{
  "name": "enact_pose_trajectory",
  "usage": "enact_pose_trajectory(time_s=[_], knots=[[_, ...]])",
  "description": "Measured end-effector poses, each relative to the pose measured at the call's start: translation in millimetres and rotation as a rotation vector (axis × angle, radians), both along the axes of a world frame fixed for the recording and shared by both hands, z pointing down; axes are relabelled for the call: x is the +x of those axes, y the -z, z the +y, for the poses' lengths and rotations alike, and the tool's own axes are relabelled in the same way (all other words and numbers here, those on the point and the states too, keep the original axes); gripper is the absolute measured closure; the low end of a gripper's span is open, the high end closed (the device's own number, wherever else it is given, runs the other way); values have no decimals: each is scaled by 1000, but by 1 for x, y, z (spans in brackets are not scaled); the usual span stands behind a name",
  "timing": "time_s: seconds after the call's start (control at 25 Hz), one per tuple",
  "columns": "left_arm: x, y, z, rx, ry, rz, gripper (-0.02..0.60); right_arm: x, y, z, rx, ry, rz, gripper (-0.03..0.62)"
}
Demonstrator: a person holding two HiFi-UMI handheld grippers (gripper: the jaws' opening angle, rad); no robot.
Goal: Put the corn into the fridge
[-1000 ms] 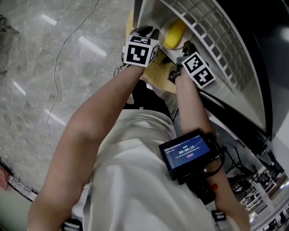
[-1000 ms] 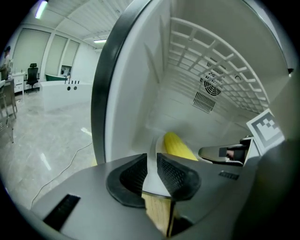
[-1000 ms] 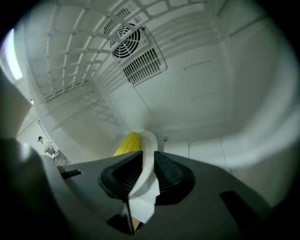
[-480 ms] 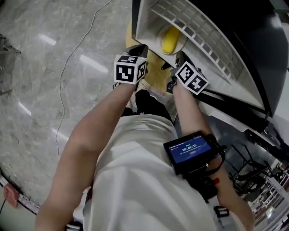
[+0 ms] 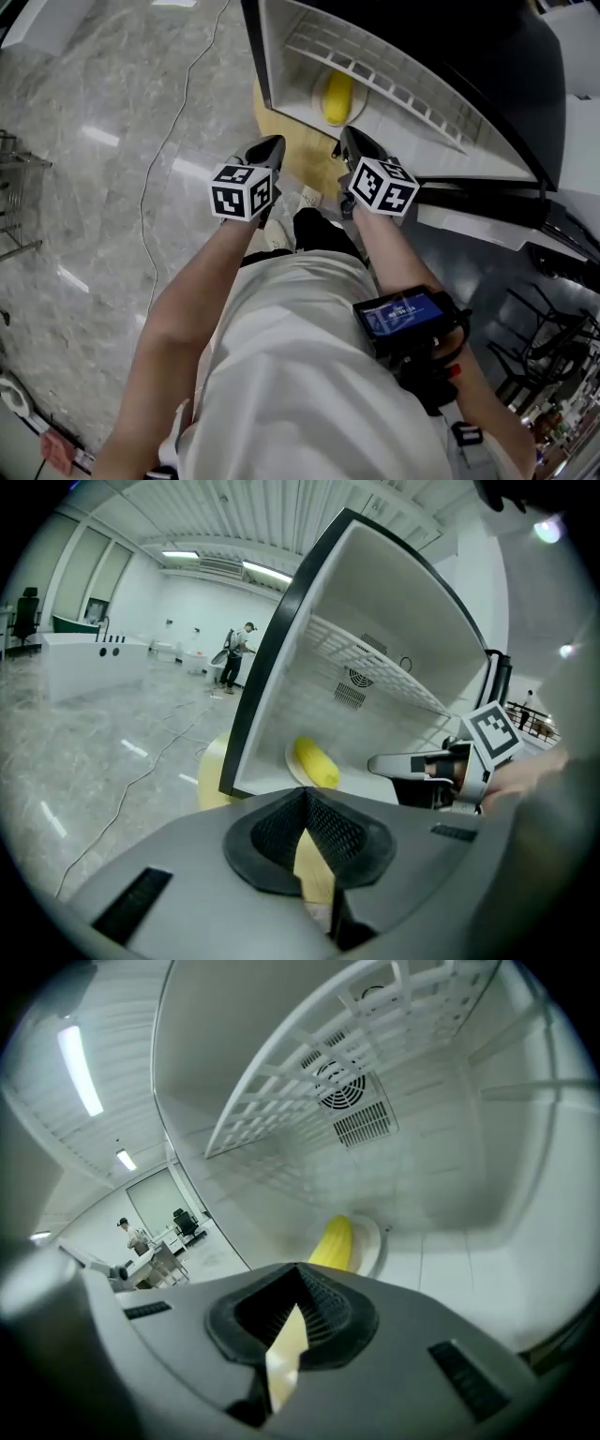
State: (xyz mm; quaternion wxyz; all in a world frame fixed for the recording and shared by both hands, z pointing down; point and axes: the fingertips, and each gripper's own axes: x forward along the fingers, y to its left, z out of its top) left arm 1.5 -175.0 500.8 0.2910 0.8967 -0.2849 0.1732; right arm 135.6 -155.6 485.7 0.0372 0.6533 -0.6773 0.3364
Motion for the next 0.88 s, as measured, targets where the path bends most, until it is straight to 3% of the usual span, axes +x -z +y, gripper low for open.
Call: enact_pose_trajectory(time_s=[0.36,0.88], knots=[[-26,28,36,35,-67,77,574,-26,42,29,114,103,5,586],[-25,84,78,100,-149,174,574,-57,88,88,252,194,-45,586]])
